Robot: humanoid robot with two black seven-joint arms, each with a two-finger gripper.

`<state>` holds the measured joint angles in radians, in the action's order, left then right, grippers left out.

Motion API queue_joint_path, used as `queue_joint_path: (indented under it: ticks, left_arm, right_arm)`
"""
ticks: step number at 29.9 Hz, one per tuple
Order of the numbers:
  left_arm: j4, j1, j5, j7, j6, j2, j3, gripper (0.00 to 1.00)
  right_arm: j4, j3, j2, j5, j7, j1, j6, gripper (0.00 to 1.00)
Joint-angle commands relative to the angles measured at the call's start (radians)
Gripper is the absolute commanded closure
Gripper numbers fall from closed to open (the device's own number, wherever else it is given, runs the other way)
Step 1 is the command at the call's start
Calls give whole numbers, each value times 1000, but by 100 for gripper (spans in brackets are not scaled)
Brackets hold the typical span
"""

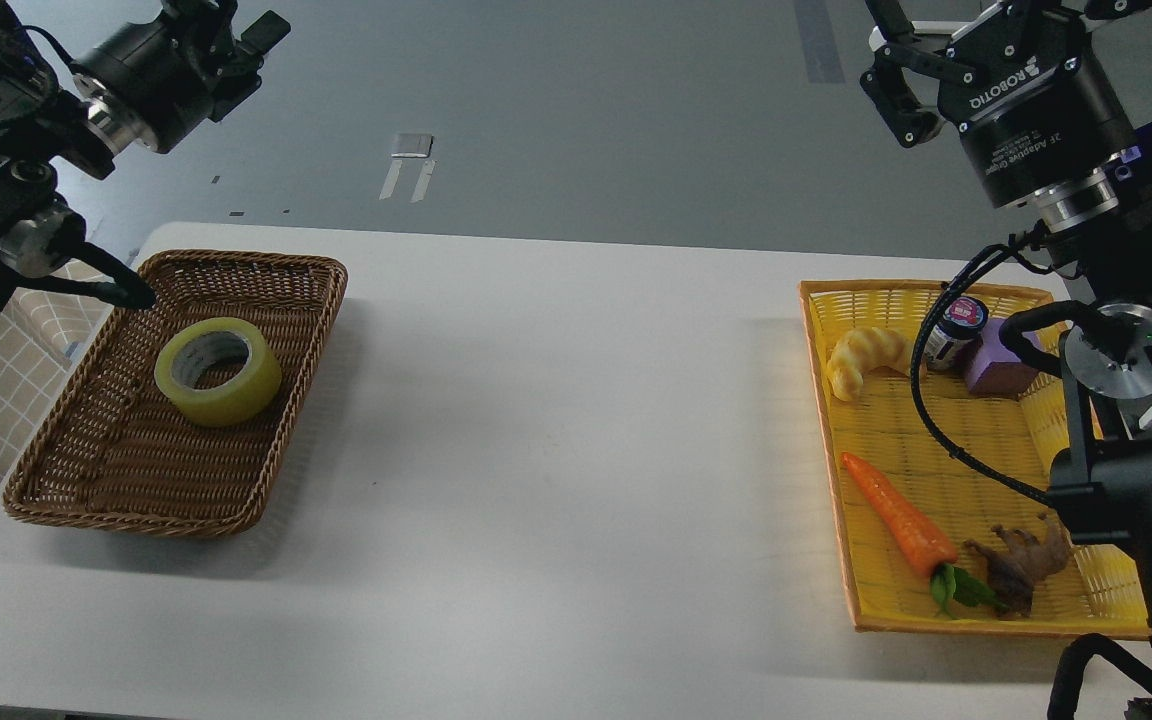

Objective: Place and transfer tape with both arms

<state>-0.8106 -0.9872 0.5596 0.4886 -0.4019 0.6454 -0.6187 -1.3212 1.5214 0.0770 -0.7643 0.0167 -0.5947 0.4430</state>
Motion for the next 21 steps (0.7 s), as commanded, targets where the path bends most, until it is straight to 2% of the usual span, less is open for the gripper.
queue_joint_path:
  ticks: [1,7,10,12,13,17,21]
  left_arm:
    - [-15,-1,-116,-16,-58,-35,-67,2]
    - [-47,54,-204,-25,-87,-125,-176,2]
    - [-47,76,-260,-88,-87,-177,-213,2]
    - [-48,91,-294,-178,-87,-234,-228,2]
    - [-47,102,-302,-192,-87,-246,-233,2]
    - [-59,156,-310,-206,-87,-349,-306,2]
    - [-77,199,-293,-202,-87,-429,-351,2]
  right_arm:
    - [49,-1,1,0,0,-36,2,0]
    - [122,-33,4,-6,2,-89,6,0]
    - [172,-69,4,-6,8,-120,3,0]
    - [178,-73,0,-6,11,-123,2,0]
    - [178,-76,0,-7,11,-123,2,0]
    - [175,-78,0,-6,11,-122,2,0]
    - [172,-79,-6,-6,11,-122,2,0]
